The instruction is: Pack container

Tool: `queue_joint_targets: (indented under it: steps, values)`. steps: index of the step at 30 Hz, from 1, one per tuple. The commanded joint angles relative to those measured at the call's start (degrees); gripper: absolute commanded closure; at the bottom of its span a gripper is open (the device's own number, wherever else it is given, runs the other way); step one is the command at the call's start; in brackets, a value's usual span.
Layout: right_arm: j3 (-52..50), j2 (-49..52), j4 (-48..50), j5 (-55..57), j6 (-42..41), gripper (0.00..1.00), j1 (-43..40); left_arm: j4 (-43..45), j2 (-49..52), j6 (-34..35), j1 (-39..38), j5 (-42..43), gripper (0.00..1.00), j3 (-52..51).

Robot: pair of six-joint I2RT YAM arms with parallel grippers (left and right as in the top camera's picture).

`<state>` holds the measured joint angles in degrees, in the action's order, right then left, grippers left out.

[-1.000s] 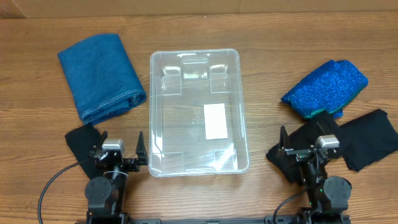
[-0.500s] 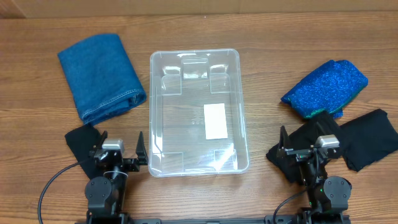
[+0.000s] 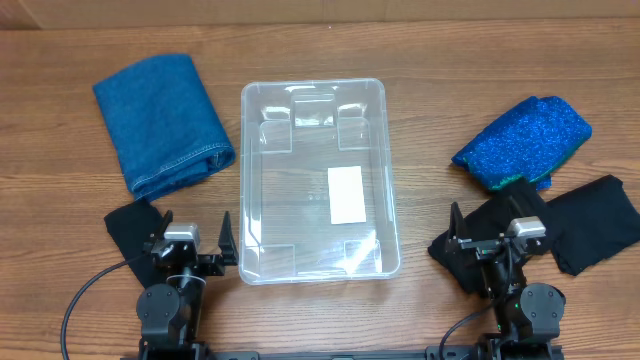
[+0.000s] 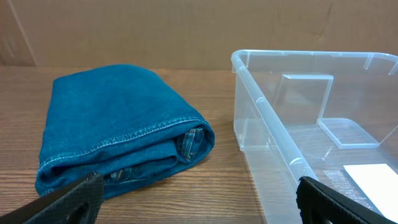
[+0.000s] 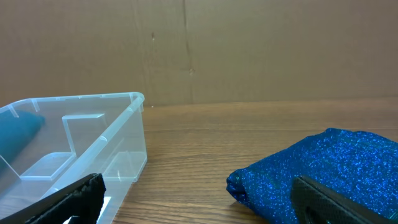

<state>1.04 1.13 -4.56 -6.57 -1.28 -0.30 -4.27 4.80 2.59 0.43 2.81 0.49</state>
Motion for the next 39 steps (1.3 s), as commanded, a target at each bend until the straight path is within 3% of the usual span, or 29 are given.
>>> queue_joint_targets:
  steps: [1, 10, 13, 17, 20, 22, 25, 28, 32, 35, 39]
  values:
    - [-0.55, -0.42, 0.28, 0.72, 0.24, 0.00, 0.33, -0.17, 0.00, 0.17, 0.31, -0.24, 0.00, -0.11]
    - [-0.55, -0.42, 1.05, 0.48, -0.46, 0.00, 0.33, -0.09, 0.00, 0.20, 0.31, -0.24, 0.00, -0.11]
    - [-0.55, -0.42, 0.98, 0.46, -8.52, 0.00, 0.26, -0.04, 0.02, 0.22, 0.31, 0.22, 0.00, -0.11]
    - [1.31, 0.24, 0.00, 0.50, -11.02, 0.00, 0.26, -0.04, 0.02, 0.33, 0.31, 0.37, 0.00, -0.11]
    - [8.11, 4.31, -5.51, 2.71, -10.99, 0.00, 0.22, -0.98, 0.02, 10.19, 0.31, 1.11, 0.00, 1.03]
    - [14.60, 9.86, -10.34, 4.35, -10.99, 0.00, 0.22, -6.12, 0.02, 11.78, 0.31, 4.83, 0.00, 4.57]
    - [26.14, 21.09, -17.49, 7.67, -10.95, 0.00, 0.20, -15.69, 0.22, 11.78, 0.31, 2.97, 0.00, 11.85]
    - [41.92, 37.77, -27.21, 7.98, -10.51, 0.00, -0.33, -23.43, 2.54, 11.78, 0.31, 1.90, 0.00, 20.79]
    - [66.14, 64.72, -48.48, 7.63, -10.49, 0.00, -1.33, -37.53, 14.21, 11.50, 0.31, -4.79, 0.00, 35.93]
    - [71.54, 74.49, -52.02, 7.63, -9.33, 0.00, -2.75, -42.53, 24.22, 11.17, 0.31, -4.68, 0.00, 43.60]
    - [71.56, 78.82, -50.51, 1.57, -8.81, 0.00, -13.77, -46.38, 34.95, 11.19, 0.31, -3.67, 0.00, 50.73]
